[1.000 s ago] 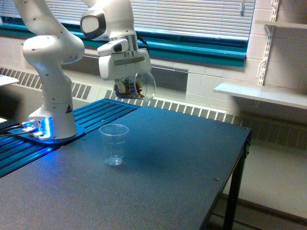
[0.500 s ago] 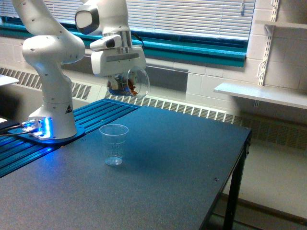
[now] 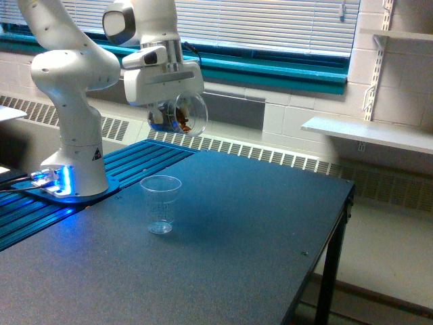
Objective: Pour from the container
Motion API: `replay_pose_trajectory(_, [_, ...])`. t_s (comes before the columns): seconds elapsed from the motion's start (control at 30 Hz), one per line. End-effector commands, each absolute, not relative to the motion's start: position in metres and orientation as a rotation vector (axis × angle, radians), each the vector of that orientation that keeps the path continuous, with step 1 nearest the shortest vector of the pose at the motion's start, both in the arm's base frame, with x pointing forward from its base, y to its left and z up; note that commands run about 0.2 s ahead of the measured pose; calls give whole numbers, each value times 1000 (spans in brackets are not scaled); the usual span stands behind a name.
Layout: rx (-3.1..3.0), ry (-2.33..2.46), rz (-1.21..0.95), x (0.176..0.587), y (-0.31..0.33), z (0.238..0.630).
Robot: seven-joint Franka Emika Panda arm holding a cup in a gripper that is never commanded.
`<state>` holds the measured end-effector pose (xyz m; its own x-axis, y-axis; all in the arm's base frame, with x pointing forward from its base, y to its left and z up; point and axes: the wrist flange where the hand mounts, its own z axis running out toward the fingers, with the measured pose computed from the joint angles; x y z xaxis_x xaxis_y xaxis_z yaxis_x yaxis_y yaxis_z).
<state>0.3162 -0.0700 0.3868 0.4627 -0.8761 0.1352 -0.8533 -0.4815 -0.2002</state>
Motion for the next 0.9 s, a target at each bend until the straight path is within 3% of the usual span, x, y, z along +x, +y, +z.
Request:
replay_pose_trajectory(0.03, [-2613, 1521, -348, 320, -74, 396])
replay_pose_trajectory(0.9, [-2630, 1543, -311, 313, -64, 396])
